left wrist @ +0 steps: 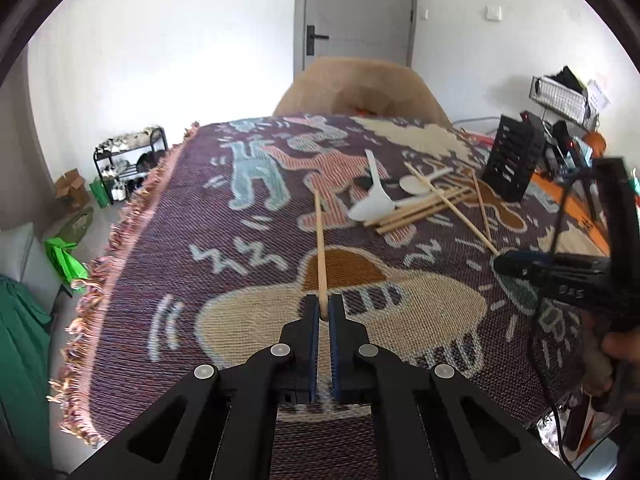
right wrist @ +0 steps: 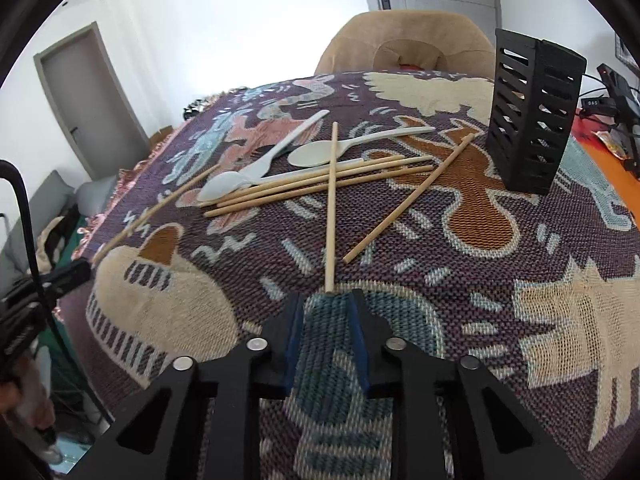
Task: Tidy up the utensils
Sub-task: 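Grasp a wooden chopstick with the left gripper while the right gripper grasps another chopstick, then carry both chopsticks to the black holder and drop them in, opening both grippers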
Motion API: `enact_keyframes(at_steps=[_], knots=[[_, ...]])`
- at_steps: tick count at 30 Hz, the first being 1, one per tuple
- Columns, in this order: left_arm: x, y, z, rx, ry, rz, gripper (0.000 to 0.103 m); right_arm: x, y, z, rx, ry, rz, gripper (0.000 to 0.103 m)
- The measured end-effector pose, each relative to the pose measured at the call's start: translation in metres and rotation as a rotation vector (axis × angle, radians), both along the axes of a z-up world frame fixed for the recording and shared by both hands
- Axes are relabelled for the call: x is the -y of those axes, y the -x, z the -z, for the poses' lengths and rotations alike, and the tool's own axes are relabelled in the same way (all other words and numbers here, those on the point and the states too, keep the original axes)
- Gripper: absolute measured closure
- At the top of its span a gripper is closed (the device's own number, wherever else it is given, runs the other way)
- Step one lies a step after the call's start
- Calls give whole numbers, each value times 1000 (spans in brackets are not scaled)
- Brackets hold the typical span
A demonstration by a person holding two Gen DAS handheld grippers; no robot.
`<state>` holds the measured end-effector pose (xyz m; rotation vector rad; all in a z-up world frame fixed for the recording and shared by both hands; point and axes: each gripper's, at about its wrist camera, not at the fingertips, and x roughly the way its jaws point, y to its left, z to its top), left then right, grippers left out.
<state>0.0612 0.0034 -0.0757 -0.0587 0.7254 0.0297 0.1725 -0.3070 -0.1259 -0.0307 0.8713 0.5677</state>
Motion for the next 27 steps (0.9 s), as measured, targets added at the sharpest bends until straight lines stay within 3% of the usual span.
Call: enact_keyframes(at_steps=[8, 11, 27], knots=[[-14, 9, -15, 57, 10, -25, 99, -12, -4, -1, 20, 57, 4, 96], [-16, 11, -23, 79, 13, -25, 99, -10, -1, -7, 31, 50, -4, 97], [-2, 15, -77, 219, 26, 23, 99, 28, 37, -103, 242, -75, -4, 97]])
